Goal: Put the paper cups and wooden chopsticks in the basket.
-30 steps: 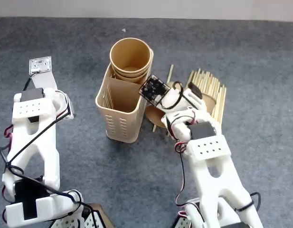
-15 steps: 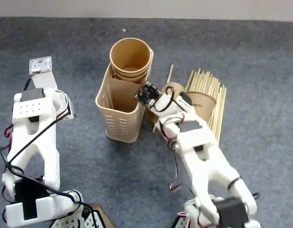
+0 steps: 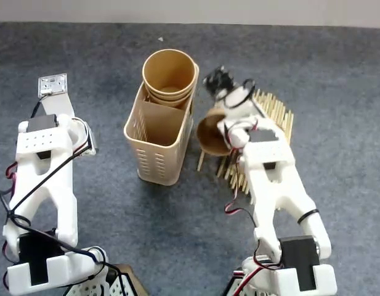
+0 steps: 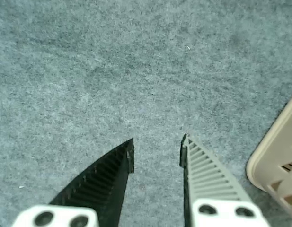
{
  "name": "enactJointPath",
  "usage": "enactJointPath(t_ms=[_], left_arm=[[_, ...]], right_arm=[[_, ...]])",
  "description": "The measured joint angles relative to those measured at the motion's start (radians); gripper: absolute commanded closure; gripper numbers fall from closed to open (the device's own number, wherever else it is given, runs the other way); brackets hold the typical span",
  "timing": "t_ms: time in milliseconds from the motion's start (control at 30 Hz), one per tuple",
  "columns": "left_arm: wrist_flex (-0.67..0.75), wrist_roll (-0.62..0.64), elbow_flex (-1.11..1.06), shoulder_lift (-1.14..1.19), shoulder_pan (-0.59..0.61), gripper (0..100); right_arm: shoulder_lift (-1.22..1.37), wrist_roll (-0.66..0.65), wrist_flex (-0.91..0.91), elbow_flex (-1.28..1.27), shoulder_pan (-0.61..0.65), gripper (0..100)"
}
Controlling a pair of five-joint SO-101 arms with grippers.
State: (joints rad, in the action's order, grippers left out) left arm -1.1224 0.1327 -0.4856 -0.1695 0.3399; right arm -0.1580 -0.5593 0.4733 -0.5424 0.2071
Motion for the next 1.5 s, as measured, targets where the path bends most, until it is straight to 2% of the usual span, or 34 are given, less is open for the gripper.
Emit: enactJointPath(t_ms=[200,500,633,700,900,1233,1333,1500], left_arm=[[0.000,0.000,0.000,0.000,0.000,81],[0.015,0.000,-0.012,0.000,0.000,81],[0.026,0.000,-0.018,0.000,-0.003,81],[0.028,0.000,-0.018,0.000,-0.009,81],[0.028,0.000,-0.018,0.000,-0.009,81],[0.028,0.000,-0.018,0.000,-0.009,81],[0.031,0.000,-0.018,0.000,-0.009,81],[0.031,0.000,-0.018,0.000,-0.009,81]], right_arm=[[0.000,0.123,0.334,0.347,-0.005,99.4],[0.101,0.388,0.974,1.260,0.006,99.4],[0.210,0.454,1.068,1.614,0.025,99.4],[0.245,0.476,1.100,1.714,0.069,99.4],[0.377,0.494,1.129,1.705,0.203,99.4],[0.499,0.496,1.223,1.636,0.221,98.4],[0.528,0.494,1.221,1.636,0.221,89.6],[0.566,0.468,1.169,1.636,0.221,62.5]])
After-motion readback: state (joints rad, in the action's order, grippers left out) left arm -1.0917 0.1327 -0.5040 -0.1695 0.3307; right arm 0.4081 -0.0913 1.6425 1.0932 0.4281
